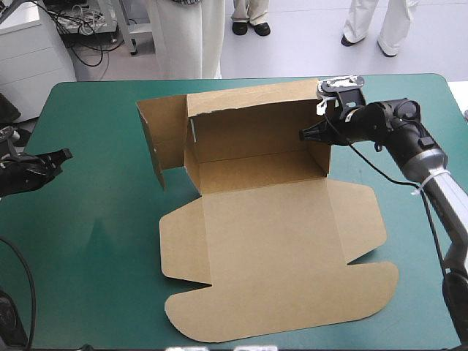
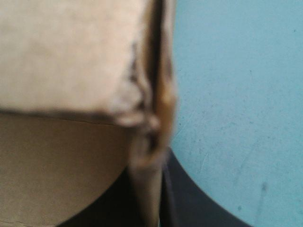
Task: Fold the box
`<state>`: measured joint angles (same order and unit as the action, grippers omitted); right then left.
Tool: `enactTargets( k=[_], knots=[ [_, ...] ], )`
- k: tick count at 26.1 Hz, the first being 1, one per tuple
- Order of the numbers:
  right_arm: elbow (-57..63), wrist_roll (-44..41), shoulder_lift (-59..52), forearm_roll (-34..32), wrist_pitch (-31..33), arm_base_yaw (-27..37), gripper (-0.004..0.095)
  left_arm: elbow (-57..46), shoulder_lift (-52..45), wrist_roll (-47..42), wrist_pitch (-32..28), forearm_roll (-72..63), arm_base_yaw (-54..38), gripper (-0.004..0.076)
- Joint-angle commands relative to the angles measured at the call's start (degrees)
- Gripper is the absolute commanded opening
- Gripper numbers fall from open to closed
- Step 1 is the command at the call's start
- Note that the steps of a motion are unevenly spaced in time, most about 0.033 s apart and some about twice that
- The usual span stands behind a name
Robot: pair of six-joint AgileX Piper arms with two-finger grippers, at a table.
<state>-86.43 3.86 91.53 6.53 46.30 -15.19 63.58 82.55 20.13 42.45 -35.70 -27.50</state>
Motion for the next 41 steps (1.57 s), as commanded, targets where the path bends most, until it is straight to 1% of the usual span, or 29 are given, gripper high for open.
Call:
enactTargets(
  k=[1,3,4,5,8,11,20,26,33,37,41],
  knots=[
    [-5.62,-4.71,-2.48,0.54,3.95,0.2,-0.0002,1.57,-2.24,0.05,-1.96,-2.34,-0.14,-0.0017],
    [-6.46,-6.42,-2.48,0.54,8.18,0.2,-0.0002,1.57,-2.24,0.05,-1.85,-2.34,-0.14,-0.0017],
    [-6.46,-7.26,-2.39,0.79,11.41,0.2,-0.0002,1.57,-2.24,0.05,-1.74,-2.34,-0.14,-0.0017],
    [-6.46,-7.27,-2.35,0.79,12.89,0.2,-0.0002,1.57,-2.24,0.05,-1.74,-2.34,-0.14,-0.0017],
    [-6.46,-7.18,-1.47,0.79,20.48,0.2,-0.0003,1.51,-2.16,-0.22,-1.74,-2.45,-0.14,-0.0017],
    [-6.35,-6.73,-0.73,1.04,25.18,0.2,-0.0002,1.51,-2.13,-0.36,-1.74,-2.45,-0.14,-0.0017],
    [-6.02,-6.73,4.7,0.56,24.3,0.2,-0.0003,1.51,-2.13,-0.6,-0.75,-2.84,-0.14,-0.0017],
    [-6.55,-6.73,8.91,0.56,21.17,0.2,-0.0002,1.51,-2.13,-0.6,-0.62,-2.84,-0.14,-0.0017],
    [-9.23,-7.0,11.39,-1.97,17.9,0.2,-0.0004,1.51,-2.03,-0.6,-0.62,-3.08,-0.14,-0.0017],
    [-11.18,-7.0,13.49,-3.43,17.84,0.2,-0.0002,1.51,-2.03,-0.6,-0.72,-3.32,-0.14,-0.0017],
    [-13.14,-7.0,15.12,-3.43,18.06,0.2,0.0007,1.51,-2.03,-0.6,-0.83,-3.32,-0.14,-0.0017]
  ],
)
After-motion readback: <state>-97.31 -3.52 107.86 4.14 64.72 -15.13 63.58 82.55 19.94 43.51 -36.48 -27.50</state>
